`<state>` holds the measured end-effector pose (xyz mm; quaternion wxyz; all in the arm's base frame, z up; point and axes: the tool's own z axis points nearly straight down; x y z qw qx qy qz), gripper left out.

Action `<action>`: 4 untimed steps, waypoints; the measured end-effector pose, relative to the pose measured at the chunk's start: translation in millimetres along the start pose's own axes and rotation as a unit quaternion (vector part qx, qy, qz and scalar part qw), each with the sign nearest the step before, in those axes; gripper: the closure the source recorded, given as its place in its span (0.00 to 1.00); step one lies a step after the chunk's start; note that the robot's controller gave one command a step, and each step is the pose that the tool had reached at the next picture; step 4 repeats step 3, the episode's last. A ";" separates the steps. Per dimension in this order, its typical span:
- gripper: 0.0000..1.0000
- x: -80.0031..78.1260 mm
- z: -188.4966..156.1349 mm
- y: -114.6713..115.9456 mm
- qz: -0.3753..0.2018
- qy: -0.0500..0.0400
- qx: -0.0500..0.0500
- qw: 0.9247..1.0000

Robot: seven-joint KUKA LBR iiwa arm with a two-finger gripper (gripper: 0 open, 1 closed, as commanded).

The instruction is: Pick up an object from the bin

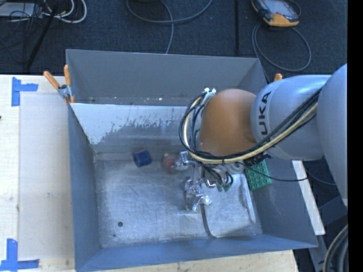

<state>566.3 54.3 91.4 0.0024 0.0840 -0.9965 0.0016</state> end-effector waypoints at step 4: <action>1.00 36.6 -118.7 -61.0 0.110 -0.006 -0.001 0.994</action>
Offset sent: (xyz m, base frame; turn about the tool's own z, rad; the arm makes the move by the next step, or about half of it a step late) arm -0.0302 -0.0605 -0.0214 0.2054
